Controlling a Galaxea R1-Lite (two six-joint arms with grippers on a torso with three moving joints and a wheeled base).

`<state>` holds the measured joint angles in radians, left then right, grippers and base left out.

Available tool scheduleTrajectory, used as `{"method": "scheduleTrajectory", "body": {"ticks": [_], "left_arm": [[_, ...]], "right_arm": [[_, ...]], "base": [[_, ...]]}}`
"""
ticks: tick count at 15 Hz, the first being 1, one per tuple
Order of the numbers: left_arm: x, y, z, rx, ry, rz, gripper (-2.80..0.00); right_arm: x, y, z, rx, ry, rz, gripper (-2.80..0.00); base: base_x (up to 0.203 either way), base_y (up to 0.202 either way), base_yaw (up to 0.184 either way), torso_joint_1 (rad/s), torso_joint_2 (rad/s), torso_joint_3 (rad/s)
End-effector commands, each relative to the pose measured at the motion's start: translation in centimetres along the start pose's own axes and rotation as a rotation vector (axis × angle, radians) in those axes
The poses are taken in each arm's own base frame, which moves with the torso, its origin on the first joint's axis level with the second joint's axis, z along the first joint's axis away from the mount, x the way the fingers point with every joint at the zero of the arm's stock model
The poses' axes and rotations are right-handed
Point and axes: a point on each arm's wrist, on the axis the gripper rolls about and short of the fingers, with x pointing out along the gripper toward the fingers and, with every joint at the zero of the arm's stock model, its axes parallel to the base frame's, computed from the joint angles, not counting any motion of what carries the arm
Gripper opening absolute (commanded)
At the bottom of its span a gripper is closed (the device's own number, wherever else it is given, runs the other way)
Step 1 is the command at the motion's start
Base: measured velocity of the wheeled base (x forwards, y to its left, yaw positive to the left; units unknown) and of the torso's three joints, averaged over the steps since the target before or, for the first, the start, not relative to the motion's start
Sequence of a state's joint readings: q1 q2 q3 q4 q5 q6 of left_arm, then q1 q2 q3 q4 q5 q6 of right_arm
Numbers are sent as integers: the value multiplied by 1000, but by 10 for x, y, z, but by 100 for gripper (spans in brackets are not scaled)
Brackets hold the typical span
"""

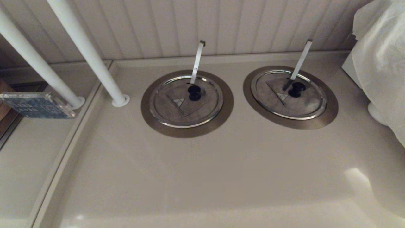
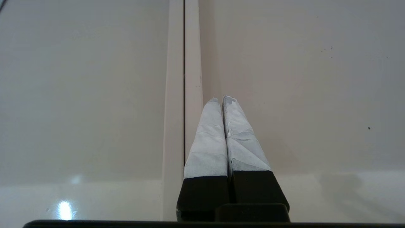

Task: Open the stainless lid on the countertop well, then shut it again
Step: Open the lid

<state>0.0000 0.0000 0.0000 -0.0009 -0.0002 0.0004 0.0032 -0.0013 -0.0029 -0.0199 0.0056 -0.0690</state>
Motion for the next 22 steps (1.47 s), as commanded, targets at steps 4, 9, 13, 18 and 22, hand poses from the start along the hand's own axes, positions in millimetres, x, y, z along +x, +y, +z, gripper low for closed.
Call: {"method": "scheduleTrajectory", "body": {"ticks": [4,9,13,18,22], "left_arm": [[0,0,0,1,-2,0,-280],[0,0,0,0,-2,0,-280],[0,0,0,1,-2,0,-280],[0,0,0,1,1,0,-280],[0,0,0,0,-2,0,-280]], "right_arm": [[-19,-4,55,-36,-179,-33,-280],[18,-10,130,-79,5,-21,-280],[110,-16,216,-123,275,17,-280],[240,-1,227,-95,584,42,-280],[332,12,231,-80,580,-83,-280]], "base": [[0,0,0,0,0,0],[0,0,0,0,0,0],[0,0,0,0,0,0],[0,0,0,0,0,0],[0,0,0,0,0,0]]}}
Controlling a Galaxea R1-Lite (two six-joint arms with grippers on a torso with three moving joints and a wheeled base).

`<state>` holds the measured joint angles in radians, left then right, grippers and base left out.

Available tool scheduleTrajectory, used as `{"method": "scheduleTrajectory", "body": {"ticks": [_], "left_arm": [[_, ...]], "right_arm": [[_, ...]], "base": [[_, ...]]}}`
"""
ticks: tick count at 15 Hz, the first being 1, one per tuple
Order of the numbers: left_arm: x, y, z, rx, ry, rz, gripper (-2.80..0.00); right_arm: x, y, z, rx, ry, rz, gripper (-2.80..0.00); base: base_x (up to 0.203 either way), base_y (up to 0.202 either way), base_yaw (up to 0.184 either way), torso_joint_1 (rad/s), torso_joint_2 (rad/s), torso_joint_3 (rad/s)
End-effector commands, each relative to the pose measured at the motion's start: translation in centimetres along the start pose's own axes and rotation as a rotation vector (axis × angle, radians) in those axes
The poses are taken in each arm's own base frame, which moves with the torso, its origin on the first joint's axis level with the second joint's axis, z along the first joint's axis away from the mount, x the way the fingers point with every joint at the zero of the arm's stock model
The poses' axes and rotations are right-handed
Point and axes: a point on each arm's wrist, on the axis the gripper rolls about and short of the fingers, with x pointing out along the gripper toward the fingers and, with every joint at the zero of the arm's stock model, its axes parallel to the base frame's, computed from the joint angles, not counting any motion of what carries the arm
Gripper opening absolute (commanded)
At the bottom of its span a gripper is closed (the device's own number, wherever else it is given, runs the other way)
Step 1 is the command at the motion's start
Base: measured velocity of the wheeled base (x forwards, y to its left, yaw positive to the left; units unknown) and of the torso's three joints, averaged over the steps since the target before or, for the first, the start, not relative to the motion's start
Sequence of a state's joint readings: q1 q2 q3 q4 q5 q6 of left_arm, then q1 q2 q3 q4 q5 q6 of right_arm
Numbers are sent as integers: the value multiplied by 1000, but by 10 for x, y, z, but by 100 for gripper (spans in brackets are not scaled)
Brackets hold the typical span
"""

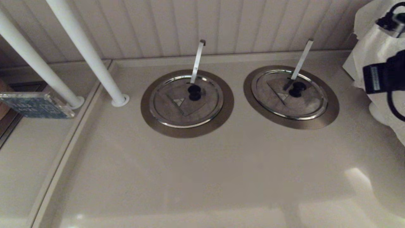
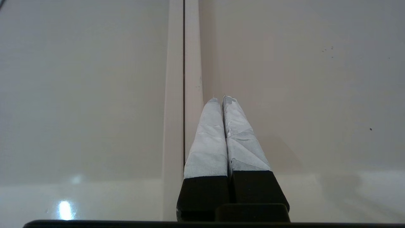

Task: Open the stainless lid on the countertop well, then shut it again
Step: Open the lid

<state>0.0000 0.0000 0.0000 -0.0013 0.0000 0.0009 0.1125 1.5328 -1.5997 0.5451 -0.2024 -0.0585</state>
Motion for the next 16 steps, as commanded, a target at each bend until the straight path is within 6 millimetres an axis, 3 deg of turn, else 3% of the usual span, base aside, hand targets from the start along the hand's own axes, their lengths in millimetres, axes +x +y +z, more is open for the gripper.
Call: {"method": "scheduleTrajectory", "body": {"ticks": [1,6,11,14,16], "left_arm": [[0,0,0,0,-1,0,-280],[0,0,0,0,0,0,-280],[0,0,0,0,-1,0,-280],[0,0,0,0,0,0,-280],[0,0,0,0,-1,0,-280]], "right_arm": [[74,16,12,14,55,-60,-280],[97,20,24,78,-71,-134,-280],[96,18,33,142,-131,-130,-280],[124,15,33,174,-162,-138,-280],[122,10,35,187,-177,-134,-280]], "base": [[0,0,0,0,0,0],[0,0,0,0,0,0],[0,0,0,0,0,0],[0,0,0,0,0,0],[0,0,0,0,0,0]]}}
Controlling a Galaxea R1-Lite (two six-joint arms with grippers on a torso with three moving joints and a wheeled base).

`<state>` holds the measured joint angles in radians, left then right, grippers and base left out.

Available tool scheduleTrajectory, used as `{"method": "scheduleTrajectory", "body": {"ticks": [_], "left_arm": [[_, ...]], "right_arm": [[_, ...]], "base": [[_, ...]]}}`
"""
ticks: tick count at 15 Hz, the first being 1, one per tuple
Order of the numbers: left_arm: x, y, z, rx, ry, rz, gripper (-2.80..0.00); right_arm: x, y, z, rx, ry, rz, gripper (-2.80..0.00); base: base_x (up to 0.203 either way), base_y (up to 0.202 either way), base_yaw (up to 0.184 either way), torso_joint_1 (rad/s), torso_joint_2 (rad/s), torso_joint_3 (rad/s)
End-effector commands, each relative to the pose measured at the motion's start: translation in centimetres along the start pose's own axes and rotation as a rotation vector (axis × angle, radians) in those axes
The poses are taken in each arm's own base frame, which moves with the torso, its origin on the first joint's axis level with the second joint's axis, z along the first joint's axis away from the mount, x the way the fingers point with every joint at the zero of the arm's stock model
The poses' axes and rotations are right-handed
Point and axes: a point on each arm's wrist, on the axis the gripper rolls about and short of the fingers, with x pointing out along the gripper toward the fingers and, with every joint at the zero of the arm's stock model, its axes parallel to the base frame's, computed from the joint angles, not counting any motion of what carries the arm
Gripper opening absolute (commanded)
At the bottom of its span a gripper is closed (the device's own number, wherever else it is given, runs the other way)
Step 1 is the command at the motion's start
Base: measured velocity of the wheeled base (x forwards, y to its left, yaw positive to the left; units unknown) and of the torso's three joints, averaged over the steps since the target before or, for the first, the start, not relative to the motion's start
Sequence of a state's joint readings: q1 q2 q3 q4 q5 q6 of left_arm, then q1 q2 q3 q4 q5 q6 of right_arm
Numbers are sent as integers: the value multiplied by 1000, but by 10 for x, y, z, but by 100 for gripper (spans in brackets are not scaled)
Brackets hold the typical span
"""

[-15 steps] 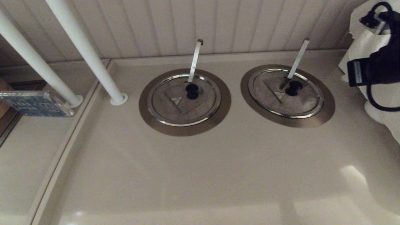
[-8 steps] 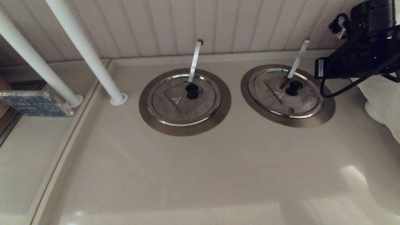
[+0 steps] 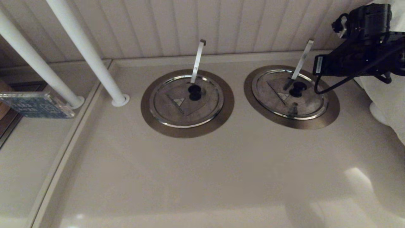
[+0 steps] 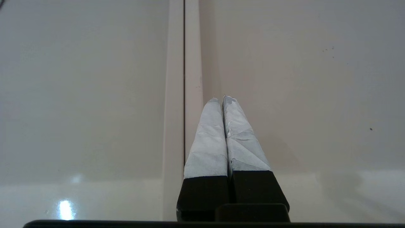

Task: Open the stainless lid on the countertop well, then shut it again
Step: Open the lid

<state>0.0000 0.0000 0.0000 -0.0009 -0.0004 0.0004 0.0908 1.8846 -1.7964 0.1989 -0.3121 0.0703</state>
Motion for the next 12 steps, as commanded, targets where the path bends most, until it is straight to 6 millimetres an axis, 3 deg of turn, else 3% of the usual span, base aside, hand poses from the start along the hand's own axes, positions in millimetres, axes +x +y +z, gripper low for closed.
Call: {"method": "scheduleTrajectory", "body": {"ticks": [1,4,5,8,12], "left_arm": [[0,0,0,0,0,0,-280],[0,0,0,0,-2,0,-280],[0,0,0,1,-1,0,-280],[0,0,0,1,-1,0,-280],[0,0,0,1,1,0,-280]], "right_arm": [[-1,-1,0,23,1,-2,-280],[-8,17,-16,37,53,37,-280],[-10,22,-24,20,76,43,0],[-34,29,-26,13,29,84,0],[-25,31,-33,-8,-103,89,0]], "base": [[0,0,0,0,0,0],[0,0,0,0,0,0],[0,0,0,0,0,0],[0,0,0,0,0,0],[0,0,0,0,0,0]]}}
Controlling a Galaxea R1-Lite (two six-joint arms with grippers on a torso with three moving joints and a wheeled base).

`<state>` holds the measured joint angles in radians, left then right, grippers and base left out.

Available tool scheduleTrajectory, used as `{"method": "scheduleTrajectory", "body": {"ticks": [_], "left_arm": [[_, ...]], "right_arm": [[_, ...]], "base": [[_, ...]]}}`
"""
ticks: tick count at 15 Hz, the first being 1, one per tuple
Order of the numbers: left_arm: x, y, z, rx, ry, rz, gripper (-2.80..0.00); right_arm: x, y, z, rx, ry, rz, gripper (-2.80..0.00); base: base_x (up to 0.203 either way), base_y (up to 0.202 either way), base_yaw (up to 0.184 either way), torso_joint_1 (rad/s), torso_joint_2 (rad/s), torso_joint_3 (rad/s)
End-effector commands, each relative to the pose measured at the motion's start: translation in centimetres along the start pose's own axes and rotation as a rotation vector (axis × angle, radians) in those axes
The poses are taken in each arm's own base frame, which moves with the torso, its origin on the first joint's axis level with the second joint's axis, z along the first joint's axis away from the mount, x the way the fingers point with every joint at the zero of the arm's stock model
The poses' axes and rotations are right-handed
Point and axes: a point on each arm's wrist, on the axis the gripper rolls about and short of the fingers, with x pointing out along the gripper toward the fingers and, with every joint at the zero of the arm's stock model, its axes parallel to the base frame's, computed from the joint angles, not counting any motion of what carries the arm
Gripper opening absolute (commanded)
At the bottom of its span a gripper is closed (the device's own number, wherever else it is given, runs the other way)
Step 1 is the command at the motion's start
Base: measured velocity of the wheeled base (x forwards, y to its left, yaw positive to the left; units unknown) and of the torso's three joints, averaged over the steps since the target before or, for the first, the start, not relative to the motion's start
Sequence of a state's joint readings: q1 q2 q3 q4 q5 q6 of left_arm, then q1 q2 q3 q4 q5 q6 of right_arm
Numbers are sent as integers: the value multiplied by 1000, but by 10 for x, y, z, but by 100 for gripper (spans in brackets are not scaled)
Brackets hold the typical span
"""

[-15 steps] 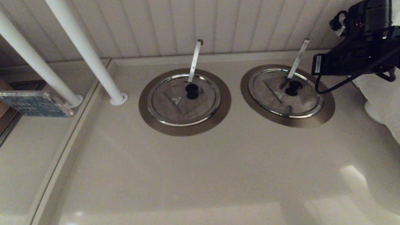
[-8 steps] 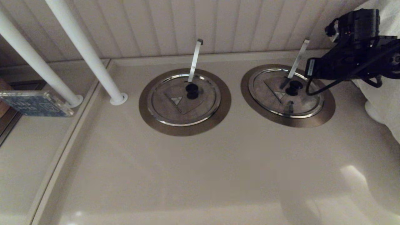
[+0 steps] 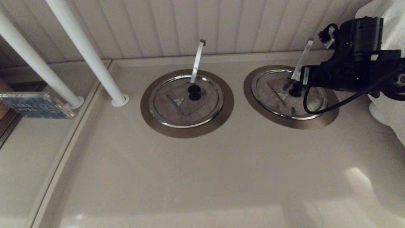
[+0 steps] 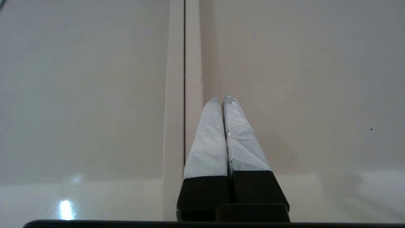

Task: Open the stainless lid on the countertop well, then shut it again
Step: Open the lid

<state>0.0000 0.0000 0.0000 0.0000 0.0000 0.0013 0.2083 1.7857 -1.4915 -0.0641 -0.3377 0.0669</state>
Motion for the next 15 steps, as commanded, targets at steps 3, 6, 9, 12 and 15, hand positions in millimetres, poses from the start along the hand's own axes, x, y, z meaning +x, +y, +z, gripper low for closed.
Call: {"method": "scheduleTrajectory", "body": {"ticks": [3,6,9,12,15], "left_arm": [[0,0,0,-1,-1,0,-280],[0,0,0,0,-3,0,-280],[0,0,0,-1,-2,0,-280],[0,0,0,0,-3,0,-280],[0,0,0,0,-1,0,-280]], "right_arm": [[21,-6,-13,-25,-229,-28,0],[42,-3,-35,-62,-290,-33,0],[55,2,-49,-27,-238,-21,0],[68,8,-65,-7,-197,-13,0],[78,13,-69,51,-193,-4,0]], "base": [[0,0,0,0,0,0],[0,0,0,0,0,0],[0,0,0,0,0,0],[0,0,0,0,0,0],[0,0,0,0,0,0]]}}
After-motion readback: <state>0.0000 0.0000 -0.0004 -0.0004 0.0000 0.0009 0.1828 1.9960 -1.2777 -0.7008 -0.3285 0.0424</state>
